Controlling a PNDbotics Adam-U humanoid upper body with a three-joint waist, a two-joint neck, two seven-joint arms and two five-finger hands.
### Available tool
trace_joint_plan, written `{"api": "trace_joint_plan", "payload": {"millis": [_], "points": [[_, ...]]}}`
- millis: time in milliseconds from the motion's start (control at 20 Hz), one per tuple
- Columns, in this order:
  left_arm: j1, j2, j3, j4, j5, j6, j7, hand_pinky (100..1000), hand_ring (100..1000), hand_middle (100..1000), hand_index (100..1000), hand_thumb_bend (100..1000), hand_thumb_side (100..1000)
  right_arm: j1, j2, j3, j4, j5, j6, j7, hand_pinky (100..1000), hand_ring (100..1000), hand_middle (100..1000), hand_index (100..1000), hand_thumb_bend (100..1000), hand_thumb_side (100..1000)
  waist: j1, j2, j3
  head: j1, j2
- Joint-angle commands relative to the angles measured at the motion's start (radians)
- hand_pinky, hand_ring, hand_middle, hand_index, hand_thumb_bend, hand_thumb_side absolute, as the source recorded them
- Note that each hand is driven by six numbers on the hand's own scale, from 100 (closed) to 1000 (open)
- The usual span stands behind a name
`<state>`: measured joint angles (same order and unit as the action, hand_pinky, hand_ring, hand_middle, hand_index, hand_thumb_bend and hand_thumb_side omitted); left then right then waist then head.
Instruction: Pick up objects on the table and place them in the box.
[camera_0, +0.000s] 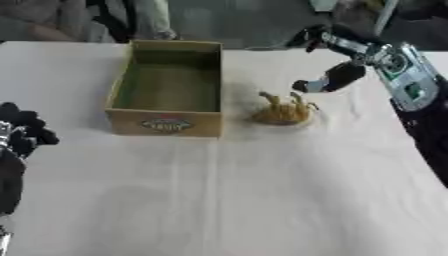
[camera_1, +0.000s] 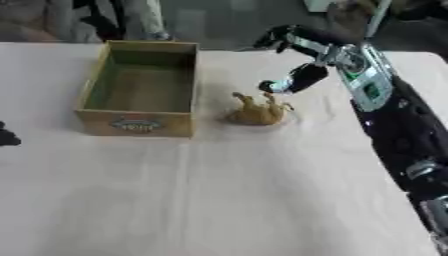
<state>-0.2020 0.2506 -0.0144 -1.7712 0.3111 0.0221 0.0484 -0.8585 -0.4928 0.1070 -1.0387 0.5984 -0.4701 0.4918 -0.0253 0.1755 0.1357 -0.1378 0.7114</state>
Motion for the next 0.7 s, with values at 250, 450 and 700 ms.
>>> {"api": "trace_joint_plan", "payload": {"millis": [250,450,700], "points": [[-0.005,0.016,-0.001,-0.012,0.0,0.0,-0.005,558,510,501,605,251,588,-0.047,0.043,-0.008,0.106,0.132,-0.018,-0.021,772,867,807,871,449,383,0.006,-0.021,0.005,-0.007,0.01],[-0.005,0.014,-0.003,-0.012,0.0,0.0,-0.006,557,509,501,605,252,587,-0.057,0.068,-0.014,0.153,0.199,-0.021,-0.048,778,870,811,872,449,391,0.007,-0.023,0.008,-0.008,0.01],[-0.004,0.013,-0.003,-0.012,0.001,0.0,-0.006,557,509,501,604,252,587,-0.059,0.088,-0.023,0.195,0.275,-0.021,-0.086,779,869,810,871,449,410,0.009,-0.025,0.011,-0.01,0.011]]}}
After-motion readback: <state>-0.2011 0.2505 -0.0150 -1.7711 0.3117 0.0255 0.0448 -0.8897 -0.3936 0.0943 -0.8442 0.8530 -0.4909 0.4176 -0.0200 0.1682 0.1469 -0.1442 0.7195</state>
